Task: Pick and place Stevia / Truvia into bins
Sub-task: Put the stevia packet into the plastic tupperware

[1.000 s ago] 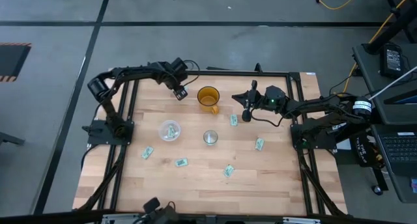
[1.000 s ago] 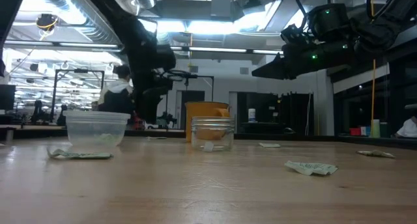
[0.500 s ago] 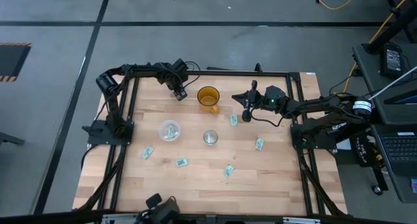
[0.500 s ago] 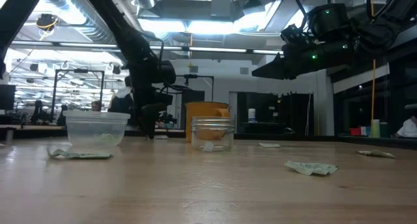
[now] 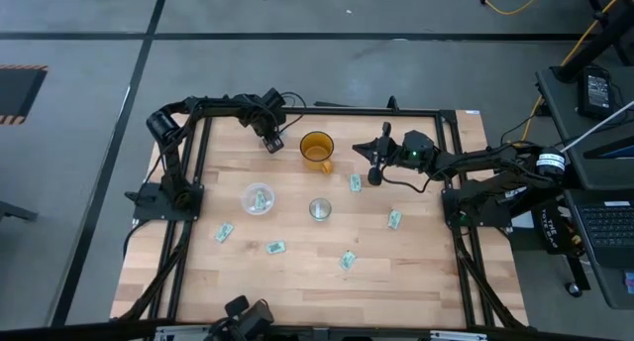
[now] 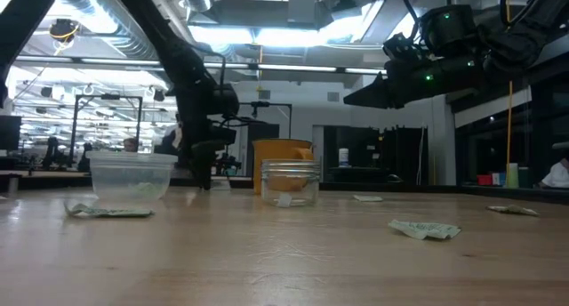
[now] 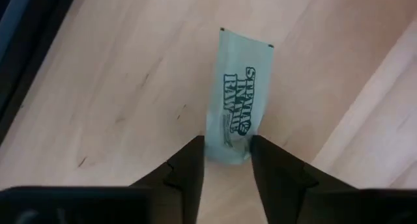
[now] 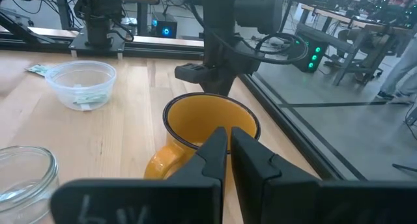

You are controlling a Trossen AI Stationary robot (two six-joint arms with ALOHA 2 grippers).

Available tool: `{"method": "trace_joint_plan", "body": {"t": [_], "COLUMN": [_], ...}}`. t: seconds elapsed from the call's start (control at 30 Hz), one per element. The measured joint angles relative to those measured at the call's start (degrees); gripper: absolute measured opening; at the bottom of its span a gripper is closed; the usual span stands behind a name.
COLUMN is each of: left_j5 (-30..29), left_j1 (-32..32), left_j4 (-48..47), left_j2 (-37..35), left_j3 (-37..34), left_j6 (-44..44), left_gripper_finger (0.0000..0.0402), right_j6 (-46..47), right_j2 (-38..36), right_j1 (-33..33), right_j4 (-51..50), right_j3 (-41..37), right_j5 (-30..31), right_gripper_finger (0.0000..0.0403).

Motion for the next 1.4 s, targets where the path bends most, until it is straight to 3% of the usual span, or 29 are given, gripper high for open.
{"method": "trace_joint_plan", "body": {"t": [0.33, 0.6, 1.03, 1.2, 1.4], "left_j5": [0.24, 3.98, 8.6, 14.85, 18.1], "left_j1": [-0.12, -0.03, -0.54, -0.49, -0.5], "left_j4": [-0.03, -1.36, -3.43, -4.29, -4.21], "left_j2": [0.07, -1.66, -12.23, -16.22, -19.83], "left_j3": [-0.06, -0.5, -0.37, -0.31, -0.28], "left_j6": [2.29, 5.92, 9.8, 11.68, 12.24], "left_gripper_finger": [0.0007, 0.0003, 0.0002, 0.0002, 0.0002], "right_j6": [-0.02, 0.0, 0.0, 0.0, -0.04], "right_j2": [0.0, 0.02, 0.02, 0.02, 0.02], "right_j1": [0.0, 0.01, 0.02, 0.02, 0.02], "right_j4": [0.0, -0.38, -1.36, -1.33, -1.33], "right_j3": [0.0, 0.0, 0.0, 0.0, 0.0], "right_j5": [0.0, 0.0, 0.0, 0.0, 0.0], "right_gripper_finger": [0.0025, 0.0025, 0.0025, 0.0026, 0.0026]}}
